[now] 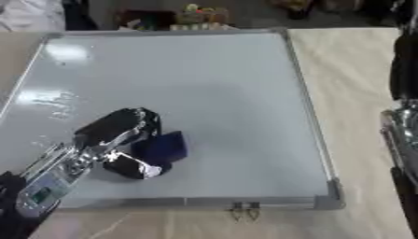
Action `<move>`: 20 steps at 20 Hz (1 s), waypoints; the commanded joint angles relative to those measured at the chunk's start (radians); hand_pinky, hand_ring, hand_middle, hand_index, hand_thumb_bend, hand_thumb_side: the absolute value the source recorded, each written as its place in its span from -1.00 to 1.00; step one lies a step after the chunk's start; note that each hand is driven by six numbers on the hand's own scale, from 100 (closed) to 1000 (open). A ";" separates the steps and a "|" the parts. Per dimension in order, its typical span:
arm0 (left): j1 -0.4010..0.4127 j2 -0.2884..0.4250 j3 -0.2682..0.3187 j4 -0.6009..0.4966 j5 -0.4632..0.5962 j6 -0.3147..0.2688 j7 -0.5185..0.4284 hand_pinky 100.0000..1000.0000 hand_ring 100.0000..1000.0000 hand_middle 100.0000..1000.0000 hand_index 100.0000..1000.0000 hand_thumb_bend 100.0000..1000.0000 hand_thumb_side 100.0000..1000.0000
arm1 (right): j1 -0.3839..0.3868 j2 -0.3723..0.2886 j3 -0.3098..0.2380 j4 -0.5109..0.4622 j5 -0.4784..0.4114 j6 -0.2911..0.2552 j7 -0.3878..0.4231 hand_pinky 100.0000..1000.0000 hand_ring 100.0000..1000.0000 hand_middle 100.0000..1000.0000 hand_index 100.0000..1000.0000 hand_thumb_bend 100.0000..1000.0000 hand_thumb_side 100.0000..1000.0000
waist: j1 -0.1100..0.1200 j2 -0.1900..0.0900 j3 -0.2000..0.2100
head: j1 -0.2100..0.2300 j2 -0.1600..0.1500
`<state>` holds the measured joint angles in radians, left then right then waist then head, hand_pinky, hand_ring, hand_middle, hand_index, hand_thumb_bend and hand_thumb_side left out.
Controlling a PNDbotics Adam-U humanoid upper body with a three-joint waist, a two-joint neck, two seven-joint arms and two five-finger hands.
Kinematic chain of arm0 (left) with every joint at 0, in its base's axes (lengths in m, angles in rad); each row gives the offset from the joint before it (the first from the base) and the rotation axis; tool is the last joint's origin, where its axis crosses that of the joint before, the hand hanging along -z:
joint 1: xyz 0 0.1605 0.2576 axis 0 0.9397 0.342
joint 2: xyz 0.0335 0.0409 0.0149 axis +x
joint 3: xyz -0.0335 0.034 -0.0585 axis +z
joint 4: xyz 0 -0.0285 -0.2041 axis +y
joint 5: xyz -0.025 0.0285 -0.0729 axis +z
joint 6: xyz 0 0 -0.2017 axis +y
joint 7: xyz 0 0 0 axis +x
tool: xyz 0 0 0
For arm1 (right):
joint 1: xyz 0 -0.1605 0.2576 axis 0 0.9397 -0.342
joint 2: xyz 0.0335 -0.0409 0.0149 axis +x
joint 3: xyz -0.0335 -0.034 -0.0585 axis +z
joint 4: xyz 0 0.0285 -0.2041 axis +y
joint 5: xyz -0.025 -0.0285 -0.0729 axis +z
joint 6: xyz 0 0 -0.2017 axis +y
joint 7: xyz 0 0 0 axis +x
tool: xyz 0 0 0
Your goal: Wipe the whiteboard clean with a brush.
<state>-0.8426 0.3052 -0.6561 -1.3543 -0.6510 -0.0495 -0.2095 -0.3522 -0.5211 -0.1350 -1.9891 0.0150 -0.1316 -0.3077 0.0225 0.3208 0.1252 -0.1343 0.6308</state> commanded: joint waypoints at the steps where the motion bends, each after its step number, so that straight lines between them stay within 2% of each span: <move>1: -0.007 0.000 0.008 0.005 0.000 -0.005 0.003 -0.08 0.36 -0.05 -0.53 -0.30 -0.53 | -0.012 -0.012 -0.012 -0.011 -0.007 -0.002 0.003 0.64 0.59 0.43 0.76 -1.00 1.00 | -0.003 -0.015 0.000 | 0.003 -0.010; 4: -0.008 0.000 0.008 0.007 0.002 -0.007 0.004 -0.16 0.30 -0.06 -0.53 -0.39 -0.61 | -0.012 -0.011 -0.012 -0.011 -0.008 -0.001 0.003 0.64 0.58 0.43 0.76 -1.00 1.00 | -0.003 -0.015 0.002 | 0.004 -0.010; 8: -0.010 0.001 0.006 0.002 0.007 -0.005 -0.001 -0.22 0.22 -0.08 -0.54 -0.43 -0.60 | -0.012 -0.011 -0.011 -0.011 -0.010 -0.001 0.004 0.64 0.58 0.43 0.76 -1.00 1.00 | -0.003 -0.015 0.004 | 0.004 -0.010; 20: -0.013 0.018 0.010 -0.020 0.004 0.000 -0.001 -0.23 0.11 -0.13 -0.55 -0.49 -0.64 | -0.010 -0.012 -0.011 -0.011 -0.015 -0.002 0.007 0.64 0.58 0.43 0.76 -1.00 1.00 | -0.005 -0.025 0.009 | 0.006 -0.016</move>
<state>-0.8430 0.2998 -0.6537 -1.3535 -0.6435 -0.0504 -0.2114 -0.3521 -0.5154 -0.1352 -1.9891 0.0061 -0.1319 -0.3030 0.0214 0.3189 0.1328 -0.1301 0.6262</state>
